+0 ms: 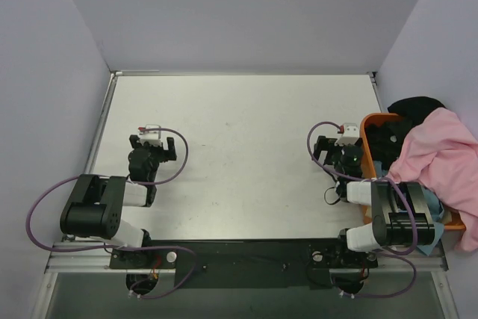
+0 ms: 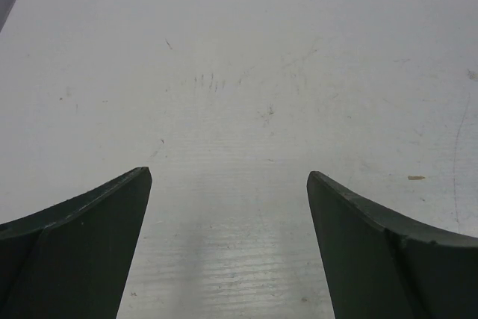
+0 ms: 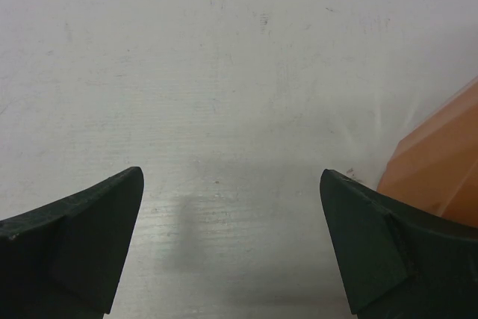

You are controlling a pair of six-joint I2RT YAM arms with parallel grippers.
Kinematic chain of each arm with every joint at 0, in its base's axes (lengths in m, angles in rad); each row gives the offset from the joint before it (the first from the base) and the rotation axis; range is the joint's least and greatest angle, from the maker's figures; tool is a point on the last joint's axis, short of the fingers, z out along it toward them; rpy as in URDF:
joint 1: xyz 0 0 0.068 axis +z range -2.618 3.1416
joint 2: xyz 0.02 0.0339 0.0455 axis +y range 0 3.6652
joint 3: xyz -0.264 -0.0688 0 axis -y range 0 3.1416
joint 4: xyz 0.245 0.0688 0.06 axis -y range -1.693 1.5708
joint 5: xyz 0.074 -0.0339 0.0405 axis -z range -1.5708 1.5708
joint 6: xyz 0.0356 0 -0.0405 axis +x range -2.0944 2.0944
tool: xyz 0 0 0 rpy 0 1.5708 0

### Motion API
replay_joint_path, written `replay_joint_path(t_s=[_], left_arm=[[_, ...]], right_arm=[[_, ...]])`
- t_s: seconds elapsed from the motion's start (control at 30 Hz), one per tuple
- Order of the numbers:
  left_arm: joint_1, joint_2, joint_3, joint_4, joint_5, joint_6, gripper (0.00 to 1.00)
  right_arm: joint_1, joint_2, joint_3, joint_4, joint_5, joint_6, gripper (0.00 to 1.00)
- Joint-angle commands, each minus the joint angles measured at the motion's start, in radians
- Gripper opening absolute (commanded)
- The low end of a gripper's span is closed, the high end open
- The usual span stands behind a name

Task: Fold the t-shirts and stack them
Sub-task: Grab crumpled tshirt from bin with the right arm

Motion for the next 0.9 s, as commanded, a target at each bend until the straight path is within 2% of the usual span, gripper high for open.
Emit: replay_joint_path(t_s=[0.0,0.07,0.17,0.23,0.3,0.33,0.37,0.4,0.47,0.5,0.53,0.6,0.63,0.67,0.7,0.73,0.77,0.8,0.83,0.87], left_arm=[[-0.003,-0.005,0.000,0.019,-0.007,0.001,0.97],[-0.003,-0.005,0.000,0.021,-0.007,0.001,0.97],[0.000,-0.026,-0.022,0.059,0.002,0.009,0.97],[0.007,-0.107,-0.062,0.082,0.040,0.012,0.97],[0.008,-0.177,-0.072,0.046,0.085,0.023,0.97],[0.005,-0.196,-0.057,-0.020,0.100,0.029,0.97],[-0.001,-0.236,-0.037,-0.058,0.102,0.037,0.97],[-0.007,-0.253,0.020,-0.168,0.099,0.041,0.97],[-0.012,-0.297,0.130,-0.319,0.075,0.031,0.97],[-0.012,-0.311,0.175,-0.465,0.068,0.024,0.97],[-0.015,-0.317,0.285,-0.562,0.085,0.030,0.97],[-0.019,-0.317,0.438,-0.817,0.149,0.072,0.97],[-0.019,-0.316,0.492,-0.967,0.171,0.093,0.97],[-0.021,-0.319,0.563,-1.026,0.209,0.144,0.97],[-0.021,-0.321,0.601,-1.160,0.215,0.159,0.97],[-0.026,-0.324,0.665,-1.212,0.217,0.169,0.97],[-0.030,-0.321,0.693,-1.331,0.215,0.170,0.97],[-0.036,-0.319,0.761,-1.387,0.229,0.167,0.97],[-0.038,-0.311,0.816,-1.513,0.258,0.178,0.97],[-0.047,-0.307,0.847,-1.583,0.318,0.187,0.97]], right_arm=[[-0.028,-0.021,0.012,0.002,0.023,0.021,1.00],[-0.026,-0.047,0.056,-0.081,0.002,0.012,1.00],[-0.025,-0.124,0.166,-0.364,-0.069,-0.022,0.99],[-0.026,-0.167,0.255,-0.533,-0.142,0.024,0.97],[-0.019,-0.206,0.323,-0.612,-0.295,0.088,0.94],[-0.013,-0.214,0.366,-0.627,-0.337,0.121,0.90],[0.007,-0.233,0.389,-0.693,-0.369,0.139,0.89],[0.045,-0.236,0.459,-0.734,-0.383,0.144,0.89],[0.137,-0.236,0.597,-0.929,-0.393,0.085,0.89],[0.203,-0.227,0.709,-1.051,-0.399,0.063,0.89],[0.234,-0.222,0.772,-1.133,-0.405,0.040,0.88],[0.262,-0.217,0.921,-1.308,-0.414,0.102,0.88],[0.256,-0.222,0.997,-1.352,-0.359,0.130,0.87],[0.247,-0.246,1.036,-1.421,-0.315,0.157,0.87],[0.244,-0.265,1.081,-1.451,-0.170,0.167,0.87],[0.233,-0.298,1.093,-1.512,-0.070,0.184,0.87],[0.224,-0.315,1.116,-1.541,0.101,0.194,0.88],[0.181,-0.346,1.122,-1.613,0.185,0.225,0.88],[0.150,-0.358,1.135,-1.646,0.301,0.245,0.89],[0.053,-0.383,1.130,-1.714,0.328,0.289,0.89]])
